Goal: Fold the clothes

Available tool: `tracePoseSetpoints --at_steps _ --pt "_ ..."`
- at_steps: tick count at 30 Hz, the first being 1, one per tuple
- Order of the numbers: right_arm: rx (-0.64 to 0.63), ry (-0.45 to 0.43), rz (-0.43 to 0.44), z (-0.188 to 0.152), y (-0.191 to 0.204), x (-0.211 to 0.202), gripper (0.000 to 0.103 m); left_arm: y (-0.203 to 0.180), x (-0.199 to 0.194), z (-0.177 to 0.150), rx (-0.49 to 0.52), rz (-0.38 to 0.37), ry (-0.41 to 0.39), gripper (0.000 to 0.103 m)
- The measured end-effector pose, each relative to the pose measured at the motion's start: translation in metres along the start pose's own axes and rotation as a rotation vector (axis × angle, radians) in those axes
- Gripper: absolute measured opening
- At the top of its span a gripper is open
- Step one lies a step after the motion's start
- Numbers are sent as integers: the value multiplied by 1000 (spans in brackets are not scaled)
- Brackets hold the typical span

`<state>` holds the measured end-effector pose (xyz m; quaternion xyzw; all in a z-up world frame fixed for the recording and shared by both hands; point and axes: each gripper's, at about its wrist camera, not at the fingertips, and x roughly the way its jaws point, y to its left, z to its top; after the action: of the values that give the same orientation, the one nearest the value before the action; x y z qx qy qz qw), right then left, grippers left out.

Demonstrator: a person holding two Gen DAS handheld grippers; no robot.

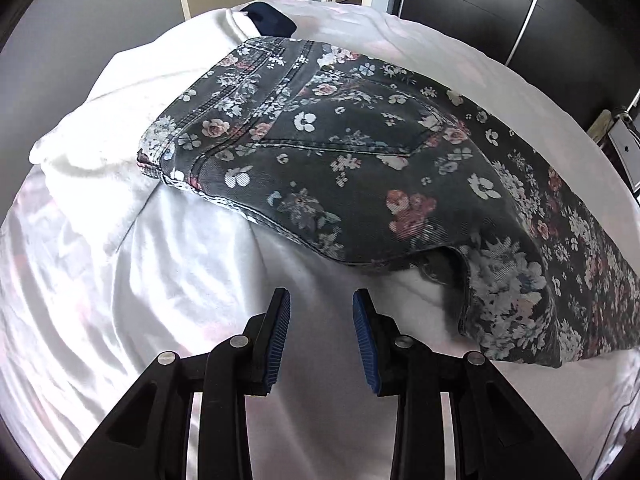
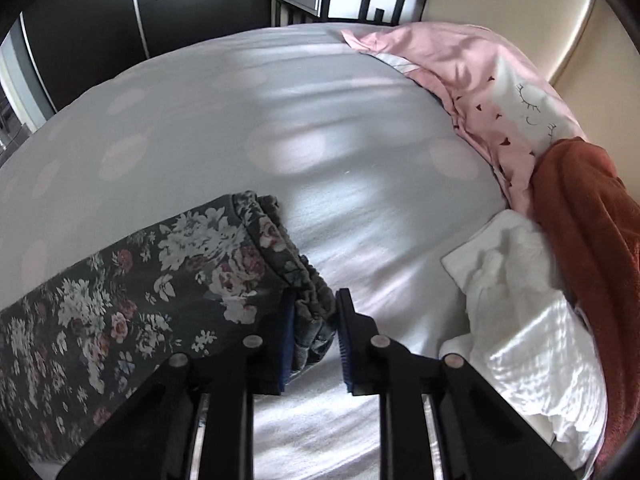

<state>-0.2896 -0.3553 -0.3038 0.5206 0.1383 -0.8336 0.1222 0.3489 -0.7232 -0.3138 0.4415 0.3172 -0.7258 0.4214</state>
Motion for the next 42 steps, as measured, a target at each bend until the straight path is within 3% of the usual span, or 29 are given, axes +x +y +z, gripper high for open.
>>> tracePoseSetpoints --at_steps 3,6,10,13,18,23,26,30,36,42 --pt "-26 62 1 -2 0 0 20 23 -2 13 -82 -44 -1 35" --pt "-29 64 4 -12 -8 -14 22 51 -2 23 -169 -57 -16 35" --pt "-30 -8 -3 -38 -5 -50 28 88 9 31 -334 -106 -19 39" --pt "-80 -43 95 -77 19 -78 28 109 17 36 -455 -154 -24 39" --pt "-232 -48 354 -163 96 -111 28 105 27 46 -512 -130 -48 39" --pt "-415 -38 485 -240 194 -136 28 83 23 54 -403 -26 -100 39" --pt "-484 -21 541 -278 247 -150 28 86 23 55 -400 -41 -104 39" --pt "-570 -8 569 -316 308 -164 28 106 19 51 -498 -139 -79 39" --pt "-736 -62 606 -359 391 -191 30 121 16 45 -564 -214 -51 39" --pt "-846 -147 587 -373 454 -197 31 123 9 44 -536 -168 -73 42"
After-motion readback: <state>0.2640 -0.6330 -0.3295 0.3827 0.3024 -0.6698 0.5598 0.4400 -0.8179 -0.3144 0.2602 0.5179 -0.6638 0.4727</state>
